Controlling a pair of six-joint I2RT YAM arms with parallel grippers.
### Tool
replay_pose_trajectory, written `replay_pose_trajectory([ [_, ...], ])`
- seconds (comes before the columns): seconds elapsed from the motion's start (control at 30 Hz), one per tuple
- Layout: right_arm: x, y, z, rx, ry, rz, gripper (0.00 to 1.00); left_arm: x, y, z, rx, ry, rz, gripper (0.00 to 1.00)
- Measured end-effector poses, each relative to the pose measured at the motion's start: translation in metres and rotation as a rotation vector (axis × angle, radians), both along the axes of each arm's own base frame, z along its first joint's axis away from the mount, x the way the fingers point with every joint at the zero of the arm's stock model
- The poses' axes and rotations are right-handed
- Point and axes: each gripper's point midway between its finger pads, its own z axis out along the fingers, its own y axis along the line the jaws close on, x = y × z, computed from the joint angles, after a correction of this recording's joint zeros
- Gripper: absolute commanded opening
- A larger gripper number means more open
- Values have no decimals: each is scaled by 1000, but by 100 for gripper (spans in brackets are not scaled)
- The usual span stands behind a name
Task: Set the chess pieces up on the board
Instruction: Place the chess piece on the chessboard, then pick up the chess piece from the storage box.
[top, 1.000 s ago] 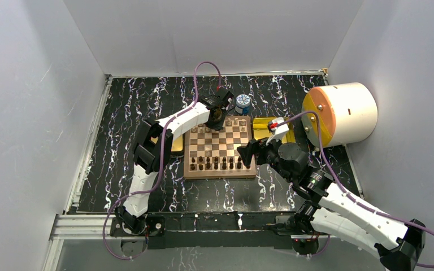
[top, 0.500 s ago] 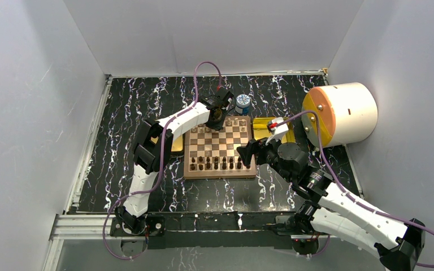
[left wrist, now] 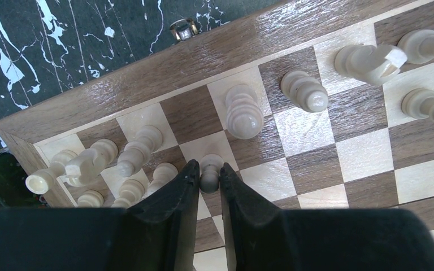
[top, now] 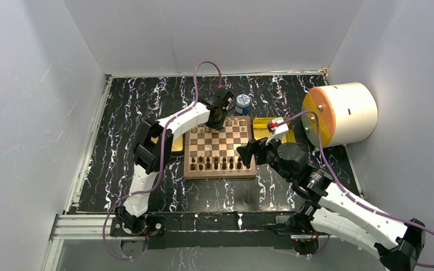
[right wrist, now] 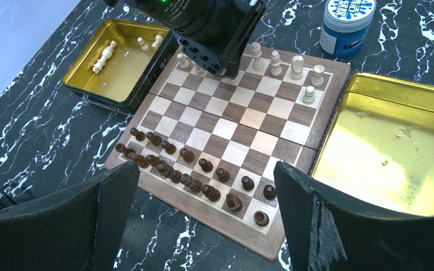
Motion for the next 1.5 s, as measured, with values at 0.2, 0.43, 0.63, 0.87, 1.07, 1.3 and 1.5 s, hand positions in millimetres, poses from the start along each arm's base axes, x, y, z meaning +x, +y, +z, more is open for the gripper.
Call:
replay_pose_trajectory([
  [0.2,0,0,0,6,3,-1,99,1,0,0,3,-5,2,30],
  [0.43,0,0,0,7,4,-1,99,2,2,1,9,-9,5,31],
  [0.63,0,0,0,12,8,-3,99,2,0,6,3,-12,6,32],
  [0.87,-1,2,-1,27,23,-4,99,1,4,38,-33,-49,21,33],
  [1.07,0,6,-10,28,64,-12,99,2,27,88,-95,-120,71,32],
  [1.3,-1,10,-17,5,75,12,99,-1,123,95,-86,-122,258,23],
  [1.5,-1,7,-17,-16,60,14,99,-8,203,65,-37,-69,437,18],
])
